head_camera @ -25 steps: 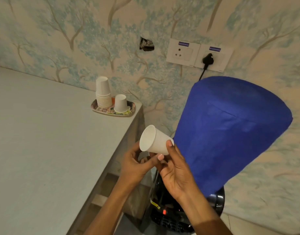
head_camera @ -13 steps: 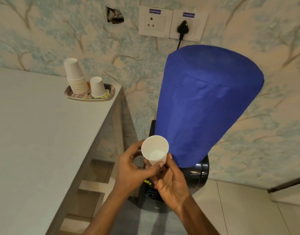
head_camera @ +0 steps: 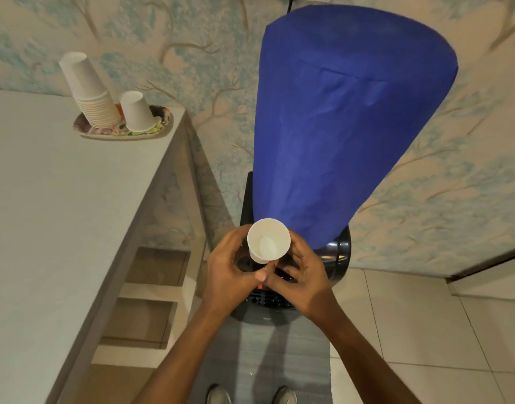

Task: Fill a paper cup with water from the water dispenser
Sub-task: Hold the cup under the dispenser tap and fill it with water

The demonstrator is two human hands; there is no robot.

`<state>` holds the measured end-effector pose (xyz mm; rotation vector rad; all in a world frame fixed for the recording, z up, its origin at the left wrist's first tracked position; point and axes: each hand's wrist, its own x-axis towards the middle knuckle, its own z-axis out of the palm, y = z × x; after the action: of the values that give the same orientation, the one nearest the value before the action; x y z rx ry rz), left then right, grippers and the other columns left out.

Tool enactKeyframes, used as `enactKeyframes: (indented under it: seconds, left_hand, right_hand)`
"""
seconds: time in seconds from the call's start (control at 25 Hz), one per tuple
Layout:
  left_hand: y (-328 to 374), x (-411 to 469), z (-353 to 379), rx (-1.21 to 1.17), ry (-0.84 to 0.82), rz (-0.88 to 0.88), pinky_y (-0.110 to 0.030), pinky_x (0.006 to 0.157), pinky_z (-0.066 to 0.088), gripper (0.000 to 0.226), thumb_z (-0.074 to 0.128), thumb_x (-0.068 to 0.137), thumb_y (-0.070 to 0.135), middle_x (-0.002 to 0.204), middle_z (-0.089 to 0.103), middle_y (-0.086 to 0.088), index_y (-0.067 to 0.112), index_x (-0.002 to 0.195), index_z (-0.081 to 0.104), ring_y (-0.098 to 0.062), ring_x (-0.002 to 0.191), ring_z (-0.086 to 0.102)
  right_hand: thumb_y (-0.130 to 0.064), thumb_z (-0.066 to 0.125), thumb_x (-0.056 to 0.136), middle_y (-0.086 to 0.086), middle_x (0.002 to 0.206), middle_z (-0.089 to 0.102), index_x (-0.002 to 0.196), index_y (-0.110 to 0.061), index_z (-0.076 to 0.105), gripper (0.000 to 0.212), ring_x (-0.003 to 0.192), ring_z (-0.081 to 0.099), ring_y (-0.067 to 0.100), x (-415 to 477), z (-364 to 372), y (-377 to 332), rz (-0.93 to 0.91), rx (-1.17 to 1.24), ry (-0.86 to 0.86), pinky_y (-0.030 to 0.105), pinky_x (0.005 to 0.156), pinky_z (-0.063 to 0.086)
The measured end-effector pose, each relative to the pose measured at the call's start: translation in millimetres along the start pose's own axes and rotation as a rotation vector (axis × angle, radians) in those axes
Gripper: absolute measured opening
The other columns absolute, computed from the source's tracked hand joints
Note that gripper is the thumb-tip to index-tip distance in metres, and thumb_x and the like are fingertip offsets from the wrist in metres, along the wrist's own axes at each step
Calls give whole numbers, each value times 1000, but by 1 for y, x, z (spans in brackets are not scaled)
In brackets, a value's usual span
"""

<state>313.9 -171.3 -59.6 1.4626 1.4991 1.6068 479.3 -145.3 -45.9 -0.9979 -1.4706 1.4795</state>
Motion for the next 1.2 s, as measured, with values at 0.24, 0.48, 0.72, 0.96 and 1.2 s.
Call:
enactKeyframes:
  seconds: [0.24,0.48,0.72,0.96,1.2]
  left_hand:
    - [-28,-20,20,40,-50,-29,-16,87,57,65,88,70,35,127,63,27,38,130,61,-9,117,68]
    - [-68,-45,33,92,-137,-66,-9,96,50,73,91,71,25,133,54,37,36,134,55,5,124,59]
    - [-119,-73,40,130,-185,-197,-39,103,58,68,89,78,17,135,66,-1,12,140,61,-16,123,66]
    - [-163,-94,51,151,-131,-266,-38,100,61,51,85,80,13,124,72,0,11,128,69,-11,116,70]
    - [-192,-102,63,206,-104,-316,-45,93,62,35,79,80,19,113,74,1,10,114,75,-14,104,72]
  right_hand:
    - [-5,92,72,-10,133,68,139,-24,58,77,132,62,15,-3,4,41,-30,7,155,31,101,58]
    - [-11,92,74,-8,128,72,136,-19,62,70,126,66,16,-7,1,83,-8,-102,245,29,100,58]
    - [-8,93,71,-8,128,68,133,-14,60,71,122,64,3,-13,-18,124,10,-210,329,17,90,58]
    - [-11,94,70,-20,121,66,124,-36,58,69,118,63,0,-25,-30,177,123,-287,346,21,87,60]
    - [-10,96,68,-43,112,64,117,-45,57,71,113,60,-14,-35,-40,233,255,-372,283,9,85,55]
